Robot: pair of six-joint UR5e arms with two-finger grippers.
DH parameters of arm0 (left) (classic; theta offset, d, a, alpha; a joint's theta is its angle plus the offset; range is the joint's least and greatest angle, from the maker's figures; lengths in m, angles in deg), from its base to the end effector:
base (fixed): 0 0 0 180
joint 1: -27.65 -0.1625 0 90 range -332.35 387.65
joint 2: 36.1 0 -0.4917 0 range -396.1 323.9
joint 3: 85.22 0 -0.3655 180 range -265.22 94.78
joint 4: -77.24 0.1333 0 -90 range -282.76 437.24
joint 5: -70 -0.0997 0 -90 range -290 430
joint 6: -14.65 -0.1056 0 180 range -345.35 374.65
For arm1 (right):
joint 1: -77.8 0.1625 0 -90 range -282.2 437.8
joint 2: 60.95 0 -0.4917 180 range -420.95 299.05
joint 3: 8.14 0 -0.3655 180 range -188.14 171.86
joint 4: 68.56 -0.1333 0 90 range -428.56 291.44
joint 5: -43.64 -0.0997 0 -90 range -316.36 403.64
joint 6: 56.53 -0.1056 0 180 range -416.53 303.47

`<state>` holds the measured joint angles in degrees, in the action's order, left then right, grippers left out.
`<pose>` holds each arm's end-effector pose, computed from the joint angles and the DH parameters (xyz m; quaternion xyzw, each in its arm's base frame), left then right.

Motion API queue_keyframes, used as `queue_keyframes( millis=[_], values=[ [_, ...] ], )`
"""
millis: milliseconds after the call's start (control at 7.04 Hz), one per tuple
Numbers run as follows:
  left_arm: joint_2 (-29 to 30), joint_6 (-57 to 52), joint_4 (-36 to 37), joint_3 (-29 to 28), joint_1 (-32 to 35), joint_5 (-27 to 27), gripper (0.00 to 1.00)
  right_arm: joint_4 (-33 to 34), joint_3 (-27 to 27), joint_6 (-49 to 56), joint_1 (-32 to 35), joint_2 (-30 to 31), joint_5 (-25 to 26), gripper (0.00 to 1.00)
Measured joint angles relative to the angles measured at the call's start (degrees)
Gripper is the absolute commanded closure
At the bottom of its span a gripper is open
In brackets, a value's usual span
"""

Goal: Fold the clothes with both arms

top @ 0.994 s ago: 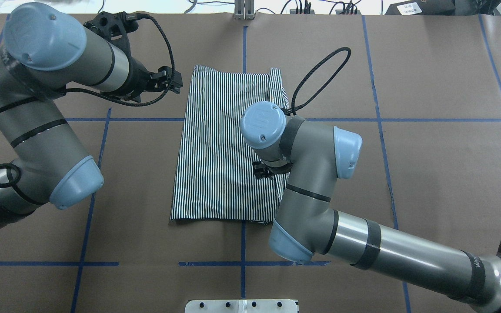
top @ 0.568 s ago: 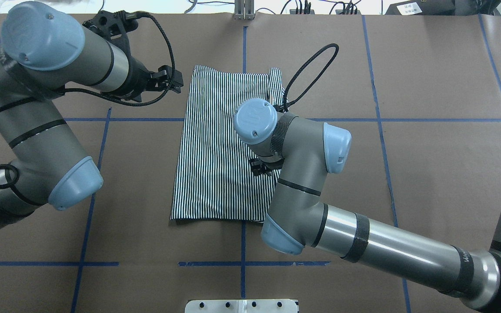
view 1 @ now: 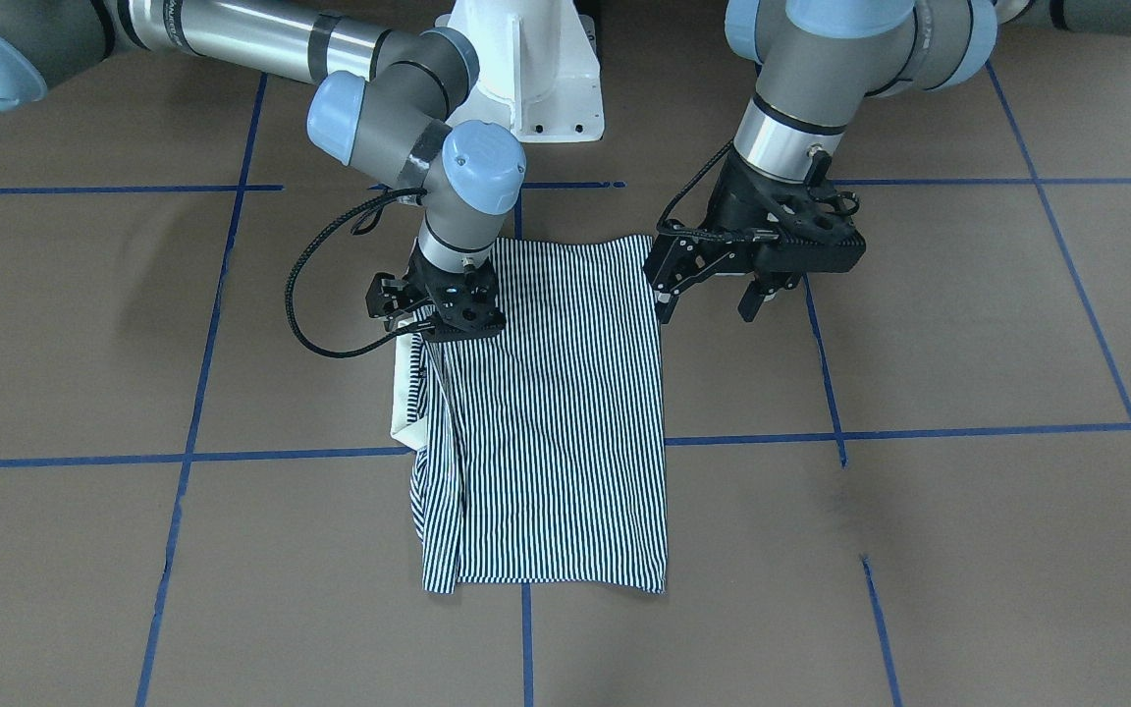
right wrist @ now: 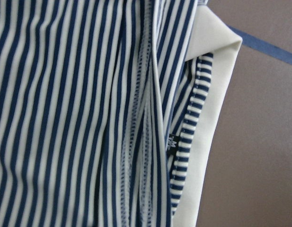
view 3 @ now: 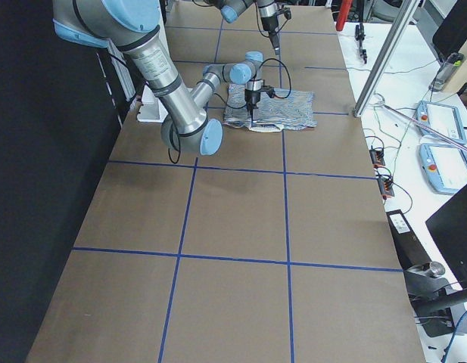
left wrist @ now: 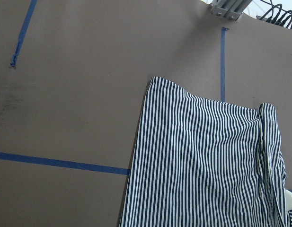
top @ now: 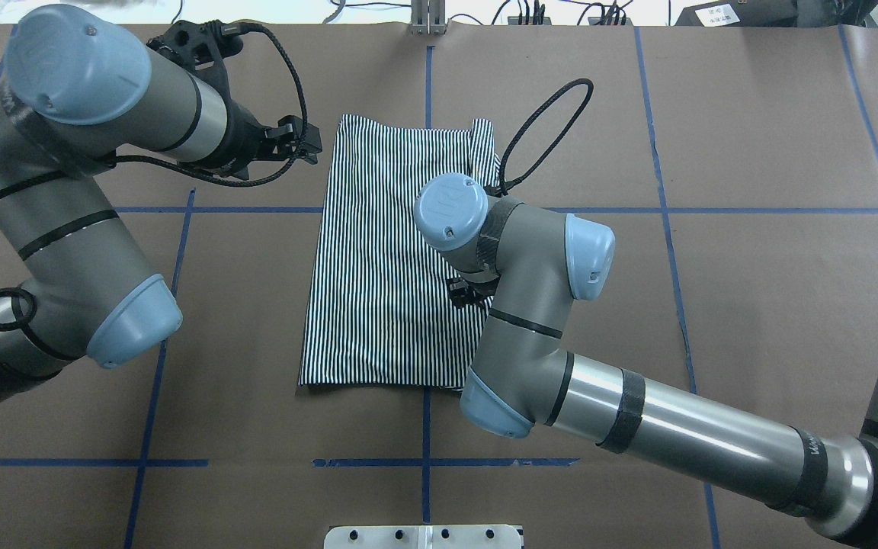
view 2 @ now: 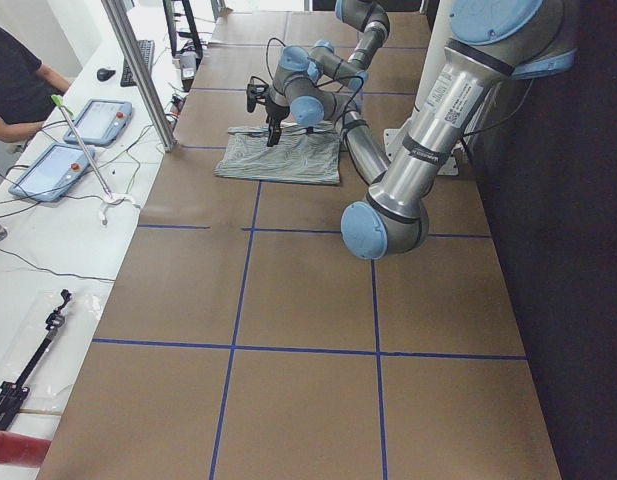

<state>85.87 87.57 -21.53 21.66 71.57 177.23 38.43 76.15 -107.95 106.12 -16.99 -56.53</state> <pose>0.3898 -0.5170 0.2742 0.1287 0.4772 -0.1309 0.8594 -0.6193 -0.4640 0.3232 0.0386 -0.2160 -0.1051 0.9700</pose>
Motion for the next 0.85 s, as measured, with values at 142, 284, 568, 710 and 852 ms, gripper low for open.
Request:
queue_keyframes(
  millis=[142,284,568,710,852],
  values=[
    [0.0,0.3,-0.4,-0.1,-0.1,0.0,0.0,0.8,0.8,0.9,0.8,0.5,-0.1,0.0],
    [-0.1,1.1,-0.8,-0.2,-0.4,0.0,0.0,1.7,3.0,1.8,1.5,2.3,-0.2,0.0],
    [-0.1,2.6,-2.0,-0.4,-1.4,0.0,0.0,2.4,9.9,3.5,2.9,9.1,-0.1,0.0],
    [-0.1,2.9,-2.3,-0.5,-1.6,0.0,0.0,2.5,12.0,3.9,3.9,10.8,-0.3,0.0],
    [-0.1,2.9,-2.4,-0.5,-1.6,0.0,0.0,2.4,12.7,4.2,5.2,10.3,-1.1,0.0]
  ],
)
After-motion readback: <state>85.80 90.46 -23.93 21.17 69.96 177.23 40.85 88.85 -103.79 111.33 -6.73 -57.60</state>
